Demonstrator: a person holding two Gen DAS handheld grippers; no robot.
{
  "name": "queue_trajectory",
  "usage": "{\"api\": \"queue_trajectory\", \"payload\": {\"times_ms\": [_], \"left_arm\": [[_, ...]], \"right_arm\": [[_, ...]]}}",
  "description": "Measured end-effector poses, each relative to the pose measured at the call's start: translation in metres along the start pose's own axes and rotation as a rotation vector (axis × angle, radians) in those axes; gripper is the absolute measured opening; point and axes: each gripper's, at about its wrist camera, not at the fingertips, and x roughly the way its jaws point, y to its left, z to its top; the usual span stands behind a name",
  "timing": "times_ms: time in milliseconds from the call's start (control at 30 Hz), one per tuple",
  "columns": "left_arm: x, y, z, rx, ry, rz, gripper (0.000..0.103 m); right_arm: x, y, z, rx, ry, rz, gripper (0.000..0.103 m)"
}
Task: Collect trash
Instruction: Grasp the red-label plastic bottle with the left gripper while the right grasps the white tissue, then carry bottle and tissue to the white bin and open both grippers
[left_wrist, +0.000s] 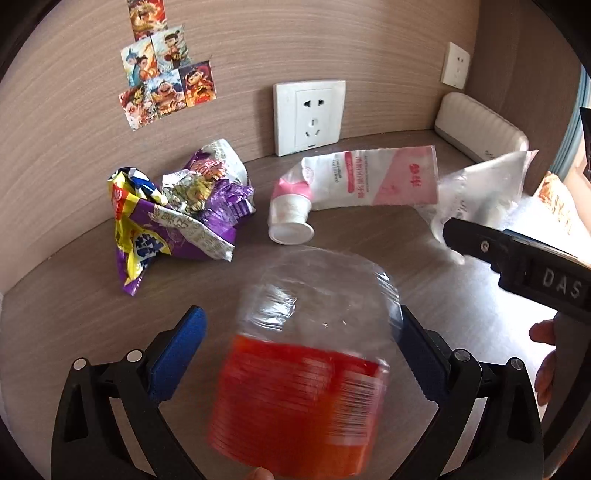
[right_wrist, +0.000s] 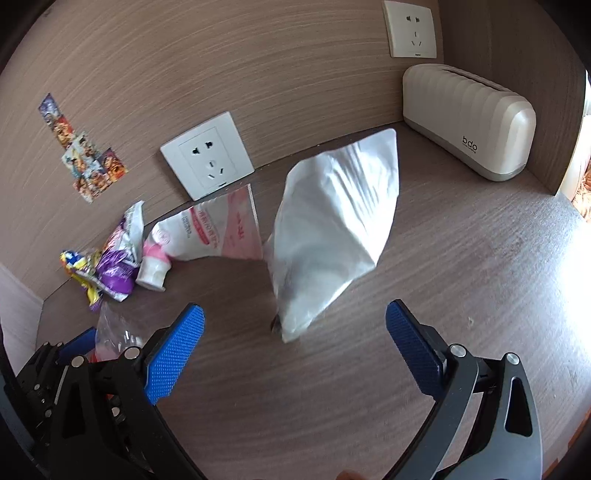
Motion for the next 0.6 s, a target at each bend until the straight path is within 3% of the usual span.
{"api": "queue_trajectory", "payload": {"times_ms": [100, 167, 200, 333, 433, 600], "left_arm": [[0.006, 0.001, 0.003, 0.005, 0.009, -0.01, 0.095], [0.012, -0.001, 0.003, 0.028, 0.027, -0.012, 0.076], [0.014, -0.002, 0.004, 0.039, 0.028, -0.009, 0.073], [0.011, -0.008, 0.002, 0.076, 0.003, -0.02, 0.072], [0.005, -0.01, 0.0, 0.079, -0.017, -0.034, 0.072], [-0.007, -0.013, -0.003, 0.076, -0.023, -0.056, 0.072]], "right_arm": [[0.009, -0.004, 0.004, 0.031, 0.001, -0.006, 0.098], [0.015, -0.007, 0.007, 0.053, 0.003, -0.012, 0.098], [0.018, -0.009, 0.008, 0.061, 0.002, -0.022, 0.096], [0.023, -0.01, 0.011, 0.047, -0.009, -0.034, 0.05], [0.017, -0.011, 0.009, 0.031, -0.012, -0.039, 0.042], [-0.009, -0.013, -0.003, 0.023, -0.029, -0.032, 0.041]]}}
